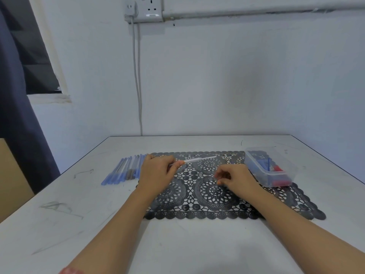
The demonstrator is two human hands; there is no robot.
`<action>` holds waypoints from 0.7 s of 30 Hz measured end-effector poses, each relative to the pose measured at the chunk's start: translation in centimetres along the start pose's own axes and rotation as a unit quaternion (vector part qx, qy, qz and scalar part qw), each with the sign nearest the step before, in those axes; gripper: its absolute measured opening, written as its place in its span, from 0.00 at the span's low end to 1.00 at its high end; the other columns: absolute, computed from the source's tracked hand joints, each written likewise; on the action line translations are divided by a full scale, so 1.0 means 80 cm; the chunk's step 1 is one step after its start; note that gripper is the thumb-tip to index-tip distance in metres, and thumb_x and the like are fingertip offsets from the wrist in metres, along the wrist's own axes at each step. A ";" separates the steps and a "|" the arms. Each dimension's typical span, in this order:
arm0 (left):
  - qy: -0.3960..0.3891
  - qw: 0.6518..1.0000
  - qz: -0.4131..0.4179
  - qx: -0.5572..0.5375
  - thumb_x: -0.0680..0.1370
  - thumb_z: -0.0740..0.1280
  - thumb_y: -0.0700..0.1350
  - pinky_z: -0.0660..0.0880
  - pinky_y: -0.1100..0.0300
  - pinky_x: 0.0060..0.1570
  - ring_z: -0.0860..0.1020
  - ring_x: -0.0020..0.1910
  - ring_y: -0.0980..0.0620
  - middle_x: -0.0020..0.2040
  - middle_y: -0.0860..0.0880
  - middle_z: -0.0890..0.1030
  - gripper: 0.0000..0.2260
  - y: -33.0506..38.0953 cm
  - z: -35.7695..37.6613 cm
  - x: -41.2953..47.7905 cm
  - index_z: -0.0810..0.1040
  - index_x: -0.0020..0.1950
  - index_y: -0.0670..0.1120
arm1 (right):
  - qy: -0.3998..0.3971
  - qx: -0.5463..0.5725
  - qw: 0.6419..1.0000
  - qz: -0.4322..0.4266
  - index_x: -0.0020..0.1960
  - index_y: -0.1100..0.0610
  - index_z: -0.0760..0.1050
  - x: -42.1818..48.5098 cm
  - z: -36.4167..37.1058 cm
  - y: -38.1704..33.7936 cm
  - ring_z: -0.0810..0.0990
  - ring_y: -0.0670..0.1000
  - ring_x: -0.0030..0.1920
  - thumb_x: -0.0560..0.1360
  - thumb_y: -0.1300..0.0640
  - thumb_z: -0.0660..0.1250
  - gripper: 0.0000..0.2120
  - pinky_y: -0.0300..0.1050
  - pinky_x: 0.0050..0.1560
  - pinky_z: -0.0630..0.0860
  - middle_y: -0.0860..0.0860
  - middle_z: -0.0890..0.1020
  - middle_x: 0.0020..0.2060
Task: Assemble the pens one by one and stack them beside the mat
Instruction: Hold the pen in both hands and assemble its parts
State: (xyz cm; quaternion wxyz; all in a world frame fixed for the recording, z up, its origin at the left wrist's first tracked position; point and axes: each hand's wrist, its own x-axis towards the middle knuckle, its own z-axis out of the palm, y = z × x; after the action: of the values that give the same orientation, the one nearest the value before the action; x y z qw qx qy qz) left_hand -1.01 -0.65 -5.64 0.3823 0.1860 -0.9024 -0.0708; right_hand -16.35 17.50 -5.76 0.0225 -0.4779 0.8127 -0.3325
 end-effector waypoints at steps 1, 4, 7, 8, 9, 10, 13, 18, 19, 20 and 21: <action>0.000 1.000 0.001 -0.002 0.77 0.59 0.58 0.64 0.56 0.50 0.66 0.25 0.61 0.23 0.55 0.67 0.18 -0.001 0.000 0.000 0.73 0.33 0.49 | -0.004 -0.001 1.000 -0.003 0.46 0.56 0.81 0.000 0.002 0.000 0.74 0.35 0.35 0.70 0.67 0.70 0.08 0.21 0.38 0.68 0.47 0.81 0.37; -0.003 1.000 0.000 -0.005 0.78 0.60 0.58 0.63 0.57 0.49 0.66 0.25 0.60 0.23 0.54 0.68 0.18 -0.002 0.002 -0.001 0.73 0.33 0.49 | -0.012 0.005 1.000 -0.002 0.46 0.54 0.80 0.002 0.008 0.002 0.76 0.40 0.37 0.70 0.68 0.70 0.10 0.23 0.39 0.69 0.49 0.82 0.39; -0.002 1.000 -0.001 -0.004 0.78 0.60 0.58 0.63 0.57 0.49 0.66 0.25 0.60 0.23 0.55 0.68 0.18 -0.002 0.002 0.000 0.72 0.32 0.49 | -0.024 0.032 0.999 0.012 0.45 0.53 0.80 0.002 0.008 0.002 0.78 0.44 0.39 0.69 0.68 0.71 0.11 0.28 0.42 0.73 0.49 0.82 0.38; -0.002 1.000 -0.002 -0.004 0.78 0.60 0.58 0.63 0.57 0.50 0.66 0.25 0.60 0.23 0.55 0.68 0.18 -0.003 0.002 -0.001 0.73 0.33 0.49 | -0.029 0.040 0.999 0.016 0.44 0.52 0.79 0.002 0.009 0.002 0.79 0.44 0.40 0.68 0.68 0.72 0.12 0.30 0.44 0.75 0.48 0.81 0.38; -0.003 1.000 -0.003 -0.003 0.77 0.59 0.58 0.63 0.57 0.50 0.66 0.25 0.60 0.23 0.55 0.68 0.18 -0.002 0.003 -0.001 0.74 0.33 0.49 | -0.031 0.046 0.998 0.019 0.44 0.51 0.79 0.002 0.008 0.002 0.79 0.45 0.40 0.68 0.68 0.72 0.12 0.32 0.45 0.75 0.48 0.81 0.37; -0.003 1.000 -0.005 -0.003 0.77 0.59 0.59 0.63 0.57 0.50 0.67 0.25 0.60 0.23 0.55 0.69 0.19 -0.002 0.003 -0.001 0.74 0.34 0.48 | -0.033 0.049 0.998 0.020 0.44 0.51 0.79 0.002 0.008 0.003 0.79 0.44 0.40 0.68 0.68 0.72 0.13 0.32 0.45 0.75 0.47 0.81 0.37; -0.003 1.000 -0.009 -0.004 0.77 0.59 0.59 0.62 0.58 0.50 0.69 0.26 0.59 0.24 0.54 0.70 0.19 -0.001 0.003 -0.001 0.75 0.34 0.48 | -0.038 0.044 0.998 0.022 0.45 0.52 0.80 0.002 0.009 0.003 0.78 0.42 0.39 0.69 0.67 0.72 0.12 0.29 0.42 0.74 0.47 0.81 0.38; -0.004 1.000 -0.006 -0.002 0.77 0.59 0.59 0.63 0.57 0.50 0.69 0.26 0.58 0.23 0.54 0.69 0.18 -0.001 0.002 -0.001 0.74 0.33 0.49 | -0.024 0.047 0.998 0.022 0.46 0.50 0.79 0.001 0.005 0.003 0.81 0.45 0.42 0.71 0.64 0.70 0.10 0.34 0.45 0.77 0.47 0.82 0.39; -0.004 1.000 -0.005 -0.003 0.77 0.59 0.59 0.63 0.57 0.50 0.69 0.26 0.58 0.23 0.54 0.69 0.18 -0.001 0.002 -0.001 0.74 0.33 0.49 | -0.006 0.044 0.999 0.021 0.47 0.50 0.80 0.001 0.003 0.003 0.81 0.44 0.41 0.72 0.63 0.69 0.10 0.35 0.45 0.77 0.47 0.83 0.39; -0.005 1.000 -0.006 -0.004 0.77 0.59 0.59 0.63 0.57 0.50 0.69 0.26 0.59 0.23 0.55 0.69 0.18 -0.001 0.002 -0.001 0.73 0.33 0.49 | 0.015 0.040 0.999 0.023 0.49 0.50 0.80 0.001 0.001 0.003 0.81 0.44 0.41 0.73 0.63 0.67 0.09 0.34 0.44 0.77 0.47 0.83 0.39; -0.004 1.000 -0.006 -0.003 0.77 0.59 0.59 0.63 0.57 0.51 0.69 0.26 0.59 0.23 0.54 0.69 0.19 0.000 0.002 -0.001 0.74 0.33 0.49 | 0.037 0.038 0.998 0.027 0.50 0.51 0.80 0.001 -0.001 0.003 0.81 0.44 0.41 0.74 0.63 0.65 0.10 0.31 0.41 0.76 0.47 0.83 0.40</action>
State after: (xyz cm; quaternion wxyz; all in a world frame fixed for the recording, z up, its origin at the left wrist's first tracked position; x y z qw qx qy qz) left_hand -1.05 -0.63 -5.80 0.3791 0.1898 -0.9024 -0.0767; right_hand -16.62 17.56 -5.80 0.0194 -0.4418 0.8125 -0.3798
